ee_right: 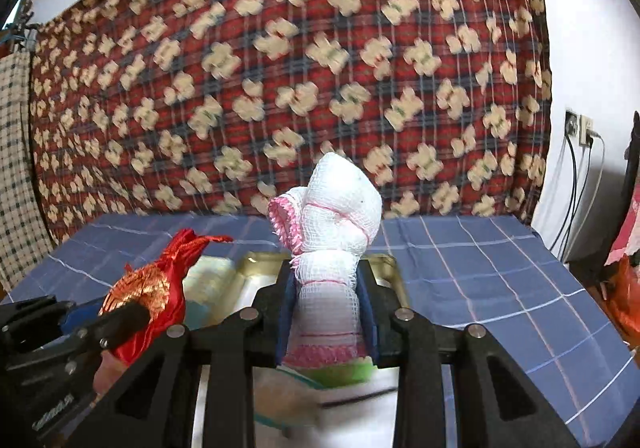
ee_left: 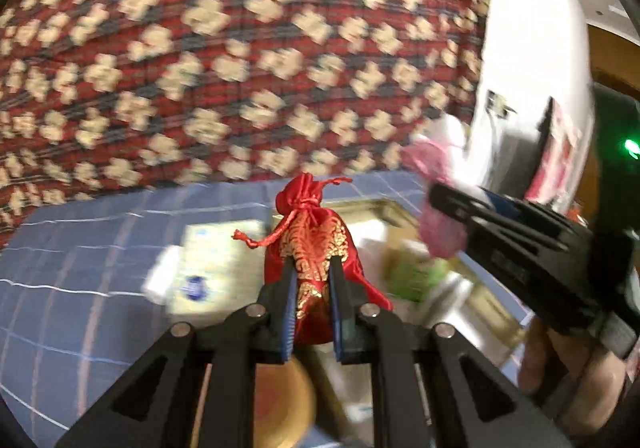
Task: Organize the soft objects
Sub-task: 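Lower the red pouch into the tray and open the left gripper while the right releases the towel, then grasp the white gauze roll with the left gripper while the right grasps the teal cloth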
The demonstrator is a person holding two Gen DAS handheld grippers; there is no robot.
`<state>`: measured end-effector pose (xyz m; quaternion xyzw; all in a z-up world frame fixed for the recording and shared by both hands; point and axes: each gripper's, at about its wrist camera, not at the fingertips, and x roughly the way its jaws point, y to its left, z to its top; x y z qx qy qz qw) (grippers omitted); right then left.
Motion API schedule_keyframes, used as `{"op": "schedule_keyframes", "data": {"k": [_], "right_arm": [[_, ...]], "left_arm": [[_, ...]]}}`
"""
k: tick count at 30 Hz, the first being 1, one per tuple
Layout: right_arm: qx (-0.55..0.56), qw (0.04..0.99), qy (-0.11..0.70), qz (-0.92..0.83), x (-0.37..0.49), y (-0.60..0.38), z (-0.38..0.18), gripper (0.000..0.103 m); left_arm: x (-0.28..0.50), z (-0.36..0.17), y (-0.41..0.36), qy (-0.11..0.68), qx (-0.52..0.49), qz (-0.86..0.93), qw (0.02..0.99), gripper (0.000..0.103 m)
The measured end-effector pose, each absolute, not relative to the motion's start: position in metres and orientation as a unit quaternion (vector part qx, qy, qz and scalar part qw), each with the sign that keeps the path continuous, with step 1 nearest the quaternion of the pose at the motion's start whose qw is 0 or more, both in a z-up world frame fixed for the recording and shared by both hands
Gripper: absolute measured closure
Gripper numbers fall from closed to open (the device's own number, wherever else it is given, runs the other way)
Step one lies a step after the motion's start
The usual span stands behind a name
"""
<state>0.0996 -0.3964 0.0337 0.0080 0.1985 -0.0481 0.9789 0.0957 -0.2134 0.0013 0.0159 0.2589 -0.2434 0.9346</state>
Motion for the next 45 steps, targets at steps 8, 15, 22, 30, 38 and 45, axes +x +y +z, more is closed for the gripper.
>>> {"op": "schedule_keyframes", "data": {"k": [8,15,22,30,38,45], "right_arm": [[0.018,0.966,0.257,-0.022,0.135,-0.425,0.031,0.07],[0.02,0.958,0.284,-0.035,0.158,-0.438,0.023,0.036],[0.025,0.963,0.269,-0.014,0.145,-0.423,0.036,0.036],[0.022,0.961,0.268,0.062,0.137,-0.37,0.039,0.036],[-0.03,0.941,0.319,0.105,0.152,-0.304,0.016,0.038],[-0.078,0.927,0.353,0.101,0.16,-0.279,-0.005,0.039]], "left_arm": [[0.117,-0.014,-0.259,0.299,0.039,-0.252,0.919,0.089],[0.123,-0.009,-0.264,0.286,0.045,-0.236,0.928,0.036],[0.109,0.011,-0.218,0.243,0.048,-0.214,0.945,0.035],[0.13,0.014,-0.11,0.236,0.022,-0.111,0.965,0.031],[0.182,-0.029,-0.074,0.296,0.03,-0.058,0.953,0.036],[0.21,-0.057,-0.09,0.341,0.041,-0.085,0.935,0.038]]}}
